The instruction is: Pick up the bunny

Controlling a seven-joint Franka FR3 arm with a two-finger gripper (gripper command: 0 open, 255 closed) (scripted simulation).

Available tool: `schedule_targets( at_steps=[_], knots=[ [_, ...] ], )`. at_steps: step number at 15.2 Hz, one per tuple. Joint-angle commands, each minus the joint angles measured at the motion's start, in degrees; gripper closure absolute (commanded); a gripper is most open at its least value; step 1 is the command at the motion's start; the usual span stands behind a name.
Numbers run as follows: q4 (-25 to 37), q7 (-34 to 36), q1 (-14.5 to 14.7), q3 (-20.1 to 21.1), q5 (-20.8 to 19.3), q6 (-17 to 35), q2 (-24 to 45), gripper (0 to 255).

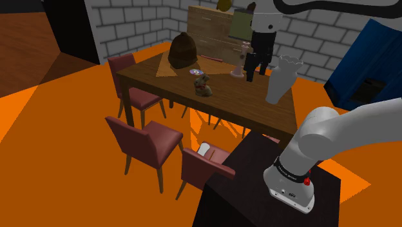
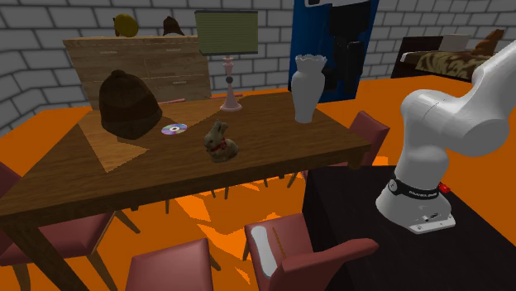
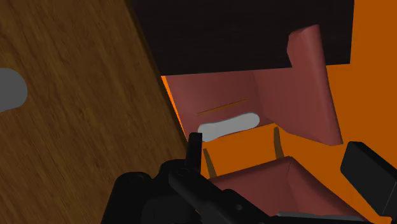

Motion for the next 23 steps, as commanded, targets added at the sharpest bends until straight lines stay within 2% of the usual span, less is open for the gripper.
schedule_targets(
  at_steps=[1, 12, 23],
  knots=[
    [0.0, 0.0, 0.0, 0.0, 0.0, 0.0, 0.0, 0],
    [10.66, -8.0, -0.98, -4.23, -3.75, 11.26, 24.19, 0],
    [30.66, -15.19, -2.08, -6.15, -4.51, 14.87, 49.92, 0]
  ],
)
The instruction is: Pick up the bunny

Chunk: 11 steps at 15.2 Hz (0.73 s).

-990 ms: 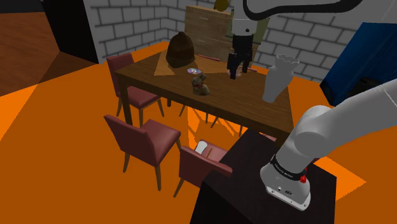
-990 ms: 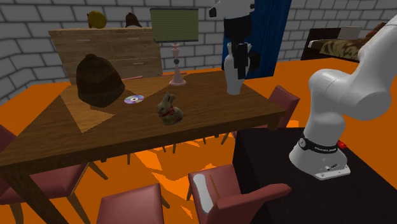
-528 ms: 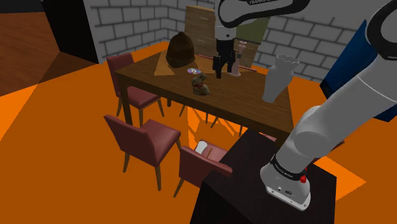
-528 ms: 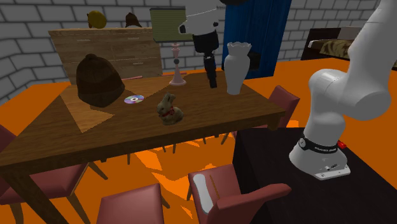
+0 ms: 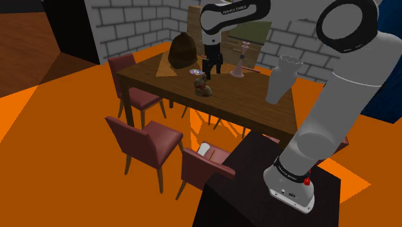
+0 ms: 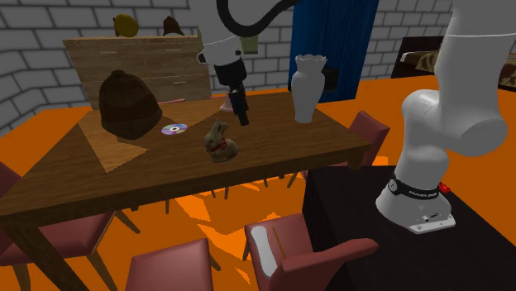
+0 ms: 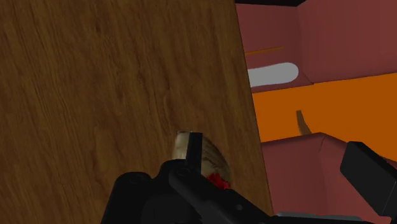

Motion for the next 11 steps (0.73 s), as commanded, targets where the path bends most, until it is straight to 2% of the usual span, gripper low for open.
schedule_targets(
  at_steps=[1, 5, 9, 11],
  knots=[
    [5.0, -1.39, -0.3, -0.2, 0.0, -0.32, 5.03, 0],
    [15.56, -3.75, -0.9, -0.28, 0.08, -1.59, 15.08, 0],
    [28.76, -6.02, -1.55, -0.19, 0.15, -4.52, 26.1, 0],
    [29.46, -6.13, -1.62, -0.16, 0.16, -4.17, 27.22, 0]
  ],
)
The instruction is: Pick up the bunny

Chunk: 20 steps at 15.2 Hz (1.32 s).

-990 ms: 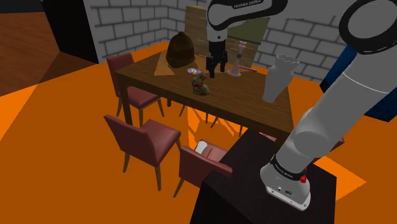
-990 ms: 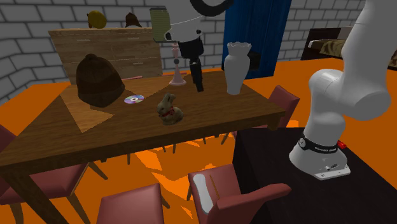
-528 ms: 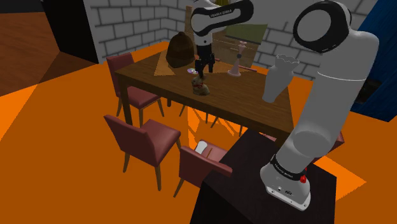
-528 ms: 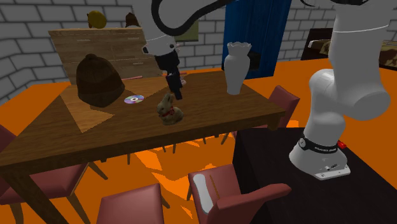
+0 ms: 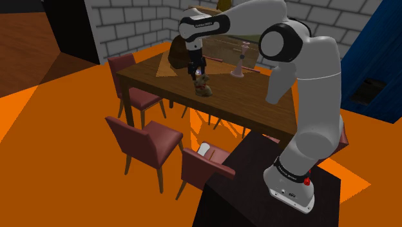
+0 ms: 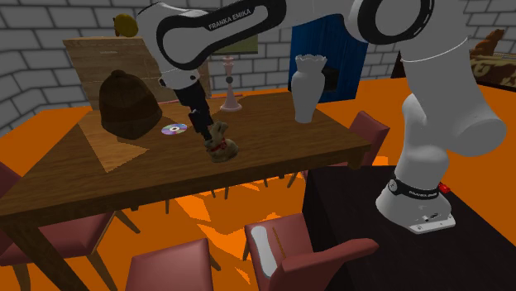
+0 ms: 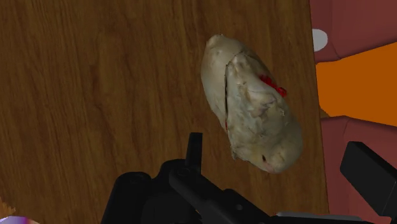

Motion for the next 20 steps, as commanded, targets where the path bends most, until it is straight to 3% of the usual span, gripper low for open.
schedule_targets(
  at_steps=[1, 8, 9, 20],
  knots=[
    [-0.2, -0.11, -0.1, 0.01, -0.03, 1.05, 0.88, 0],
    [-2.89, 0.29, -0.14, 0.05, -0.02, 4.73, 1.9, 0],
    [-2.83, 0.28, -0.14, 0.05, -0.02, 4.67, 1.89, 255],
    [-1.99, 0.15, -0.12, 0.04, -0.02, 3.43, 1.49, 255]
  ],
)
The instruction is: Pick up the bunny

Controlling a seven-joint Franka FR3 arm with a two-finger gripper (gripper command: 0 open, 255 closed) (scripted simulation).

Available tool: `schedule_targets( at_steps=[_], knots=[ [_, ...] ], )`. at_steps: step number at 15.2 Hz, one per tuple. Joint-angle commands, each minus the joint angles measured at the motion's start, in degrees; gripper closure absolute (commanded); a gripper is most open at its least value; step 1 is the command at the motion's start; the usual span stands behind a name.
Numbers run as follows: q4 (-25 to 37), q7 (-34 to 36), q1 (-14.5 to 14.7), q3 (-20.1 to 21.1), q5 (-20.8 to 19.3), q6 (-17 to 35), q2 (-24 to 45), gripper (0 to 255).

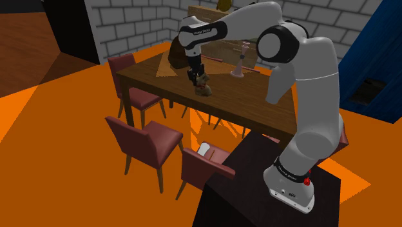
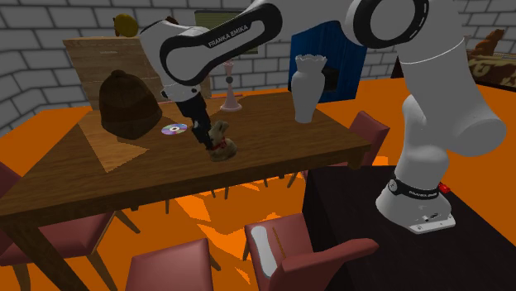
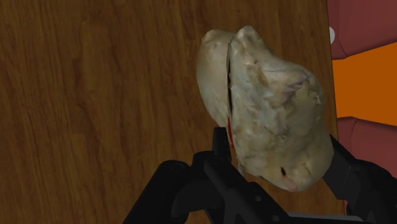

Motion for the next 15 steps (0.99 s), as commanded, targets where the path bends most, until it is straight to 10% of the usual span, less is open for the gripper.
schedule_targets(
  at_steps=[1, 15],
  knots=[
    [0.89, -0.11, 0.0, -0.04, -0.02, -1.18, -0.28, 255],
    [8.42, -1.07, 0.05, -0.15, -0.03, -9.81, -1.43, 255]
  ],
)
